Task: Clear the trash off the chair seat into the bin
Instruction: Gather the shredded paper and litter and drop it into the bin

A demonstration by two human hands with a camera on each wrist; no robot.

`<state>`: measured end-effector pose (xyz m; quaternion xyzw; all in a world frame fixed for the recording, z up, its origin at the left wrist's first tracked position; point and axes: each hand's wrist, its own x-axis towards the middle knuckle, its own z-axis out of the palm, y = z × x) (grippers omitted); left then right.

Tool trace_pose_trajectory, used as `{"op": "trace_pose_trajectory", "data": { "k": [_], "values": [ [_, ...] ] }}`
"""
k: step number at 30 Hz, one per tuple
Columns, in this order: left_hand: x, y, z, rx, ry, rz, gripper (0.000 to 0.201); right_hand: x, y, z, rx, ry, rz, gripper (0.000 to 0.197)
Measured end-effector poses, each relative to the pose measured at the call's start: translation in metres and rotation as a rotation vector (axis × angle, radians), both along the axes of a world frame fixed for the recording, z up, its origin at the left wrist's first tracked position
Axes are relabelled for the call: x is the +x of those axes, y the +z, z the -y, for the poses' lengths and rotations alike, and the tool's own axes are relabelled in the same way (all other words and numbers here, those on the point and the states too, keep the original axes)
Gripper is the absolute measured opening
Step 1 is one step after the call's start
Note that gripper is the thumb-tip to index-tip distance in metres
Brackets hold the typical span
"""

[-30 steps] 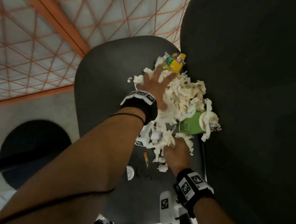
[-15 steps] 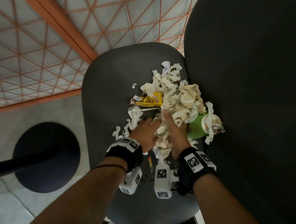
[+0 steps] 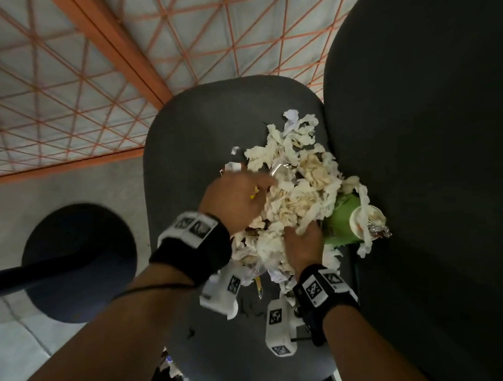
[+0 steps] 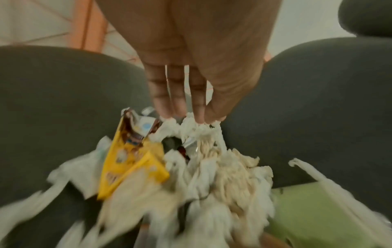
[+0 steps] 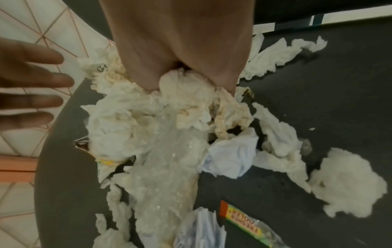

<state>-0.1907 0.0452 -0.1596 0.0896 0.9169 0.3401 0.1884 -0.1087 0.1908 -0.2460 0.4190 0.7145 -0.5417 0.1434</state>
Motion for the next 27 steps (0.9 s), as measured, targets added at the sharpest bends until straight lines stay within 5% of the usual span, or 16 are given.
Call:
{"op": "trace_pose_trajectory", "data": {
  "k": [2,6,11,14,21,27],
  "values": [
    [-0.030,-0.001,-0.011,-0.123,-0.081,-0.057,0.040,0.004,0.000,0.002,0.031,0.010,-0.021,0.047],
    [-0.074,-0.016,-0.032,-0.299,-0.250,0.233,0.080,0.012,0.008,-0.005,-0.005,-0.009,-0.015,0.047],
    [-0.055,-0.008,-0.046,-0.064,-0.311,0.375,0.061,0.015,0.023,-0.019,-0.122,-0.120,-0.025,0.041],
    [-0.015,-0.008,-0.046,-0.108,-0.399,0.409,0.063,0.010,0.032,-0.021,-0.320,-0.290,-0.028,0.037],
    [0.045,-0.017,-0.041,0.098,-0.141,0.255,0.054,-0.009,0.055,-0.025,-0.869,-0.458,0.010,0.046],
    [0.058,-0.002,-0.040,0.276,0.055,0.313,0.050,-0.013,0.054,-0.023,-0.575,-0.265,0.111,0.063]
  ]
}}
